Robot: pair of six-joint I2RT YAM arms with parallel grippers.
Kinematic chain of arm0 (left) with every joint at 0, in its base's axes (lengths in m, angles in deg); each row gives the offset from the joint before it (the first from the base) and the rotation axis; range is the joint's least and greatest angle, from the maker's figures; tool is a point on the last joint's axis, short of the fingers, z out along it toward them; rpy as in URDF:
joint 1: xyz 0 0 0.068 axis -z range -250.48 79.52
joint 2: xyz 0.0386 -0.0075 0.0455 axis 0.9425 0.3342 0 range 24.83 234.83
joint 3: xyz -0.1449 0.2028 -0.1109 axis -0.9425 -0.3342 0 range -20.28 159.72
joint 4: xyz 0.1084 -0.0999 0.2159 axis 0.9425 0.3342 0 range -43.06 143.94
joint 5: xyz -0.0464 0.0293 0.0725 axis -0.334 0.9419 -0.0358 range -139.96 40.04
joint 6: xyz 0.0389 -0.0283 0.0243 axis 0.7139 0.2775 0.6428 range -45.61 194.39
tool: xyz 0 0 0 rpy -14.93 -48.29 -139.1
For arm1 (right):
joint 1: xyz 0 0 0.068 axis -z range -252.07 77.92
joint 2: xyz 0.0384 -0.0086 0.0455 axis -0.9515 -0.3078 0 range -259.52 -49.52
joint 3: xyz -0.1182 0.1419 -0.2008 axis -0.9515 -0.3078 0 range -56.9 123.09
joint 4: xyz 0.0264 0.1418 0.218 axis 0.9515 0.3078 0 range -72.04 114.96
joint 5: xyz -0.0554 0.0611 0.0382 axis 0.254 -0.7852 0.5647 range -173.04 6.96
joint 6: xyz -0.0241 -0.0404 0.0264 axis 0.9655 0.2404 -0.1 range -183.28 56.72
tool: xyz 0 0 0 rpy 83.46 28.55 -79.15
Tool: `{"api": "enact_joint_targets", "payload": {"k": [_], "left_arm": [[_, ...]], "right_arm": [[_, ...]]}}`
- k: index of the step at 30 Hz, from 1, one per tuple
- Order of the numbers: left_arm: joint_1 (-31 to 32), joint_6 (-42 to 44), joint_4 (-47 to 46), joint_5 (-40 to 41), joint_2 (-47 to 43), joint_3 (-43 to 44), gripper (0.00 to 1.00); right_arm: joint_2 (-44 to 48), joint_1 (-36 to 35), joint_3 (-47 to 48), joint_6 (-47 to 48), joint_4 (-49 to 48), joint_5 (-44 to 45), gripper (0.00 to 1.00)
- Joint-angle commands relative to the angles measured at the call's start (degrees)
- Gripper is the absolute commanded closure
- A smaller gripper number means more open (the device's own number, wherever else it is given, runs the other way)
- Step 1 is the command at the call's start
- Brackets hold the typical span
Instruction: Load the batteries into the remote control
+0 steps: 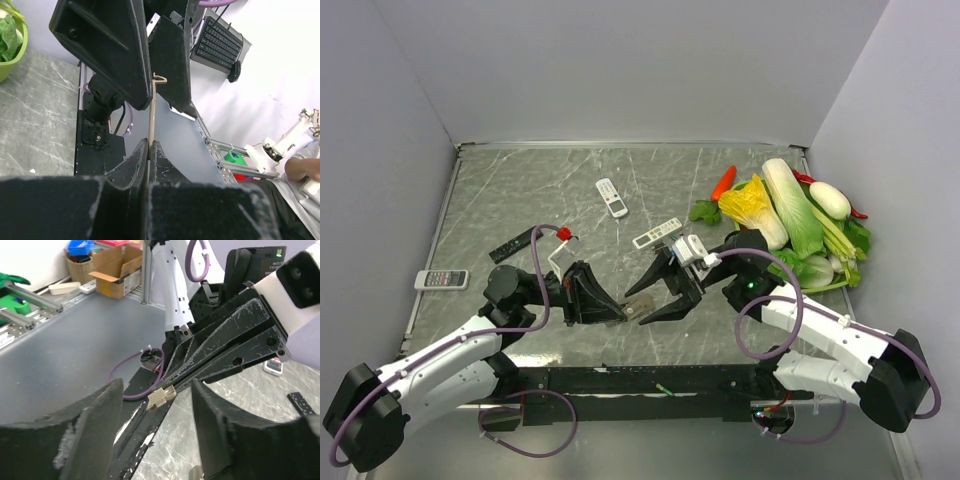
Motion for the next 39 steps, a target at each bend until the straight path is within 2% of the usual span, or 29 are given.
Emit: {"api": "enact_joint_targets", "payload": {"k": [1,4,6,7,8,10,11,12,13,14,15,16,17,18,20,21,24,28,29,33,39], "left_arm": [[0.7,1.6,-2.5,-1.0,-0.3,2.6,0.99],[0.9,2.0,-1.9,-1.0,-0.7,2.8,0.99],[1.0,2.6,-1.0,-0.7,-0.8,2.7,0.99],[1.0,2.9,-0.3,-0.5,-0.9,2.6,0.99],[1.0,3.4,0.6,0.2,-1.1,2.6,0.99],[1.0,5.9,5.7,1.8,-1.6,2.6,0.87],[1.0,6.7,8.0,4.2,-1.9,2.6,0.82],[1.0,8.8,13.0,5.7,-2.0,2.8,0.7],[1.0,9.8,16.2,7.3,-2.6,2.9,0.65],[0.9,10.8,18.9,11.7,-3.1,3.0,0.55],[1.0,12.2,21.7,14.3,-3.5,3.3,0.51],[0.9,12.9,27.9,17.4,-4.6,3.6,0.48],[0.9,13.2,30.0,20.2,-5.2,3.6,0.43],[0.9,13.4,33.0,27.2,-6.0,3.6,0.4],[0.9,12.9,41.3,34.6,-8.7,3.6,0.33],[0.9,11.7,44.4,44.5,-9.6,3.6,0.32],[0.9,7.8,56.6,60.8,-14.0,3.6,0.29],[0.9,2.5,69.2,75.0,-21.1,4.2,0.27],[0.9,1.7,73.9,76.9,-22.2,4.6,0.26],[0.9,0.5,82.3,84.1,-28.7,8.3,0.21],[1.0,5.6,87.1,86.1,-32.2,15.8,0.1]], "right_arm": [[-0.8,-0.9,2.9,0.6,-2.0,-2.7,0.39],[-1.2,-1.0,3.0,0.8,-2.1,-3.0,0.49],[-1.4,-1.1,2.9,0.1,-2.8,-3.2,0.59],[-1.4,-1.1,2.8,-0.2,-3.1,-3.3,0.69],[-1.3,-1.1,2.8,-0.1,-3.0,-3.1,0.73],[-0.7,-1.1,3.1,0.7,-1.3,-2.6,0.85],[-0.4,-1.0,3.3,3.0,2.7,-2.3,0.87],[0.0,-1.0,4.1,5.0,6.4,-0.8,0.9],[0.8,-1.1,4.6,7.2,10.2,0.2,0.94],[1.2,-1.1,5.4,12.6,14.2,1.9,0.96],[1.4,-1.1,7.2,15.1,24.0,3.7,0.98],[1.7,-1.1,8.2,17.6,28.3,8.0,0.99],[1.8,-1.2,10.2,21.2,32.9,10.4,1.0],[1.6,-1.0,11.0,22.6,39.5,12.3,1.0],[1.1,-1.0,12.9,24.7,45.2,20.0,1.0],[0.1,-1.1,13.6,25.6,50.4,22.5,1.0],[-2.5,-2.5,15.2,26.2,55.1,34.1,1.0],[-8.9,-7.1,18.5,24.6,62.3,51.2,1.0],[-10.6,-8.2,19.8,23.9,63.2,56.5,1.0],[-20.8,-14.3,24.2,23.1,67.7,66.1,1.0],[-31.5,-18.4,30.2,26.9,70.0,72.0,1.0]]}}
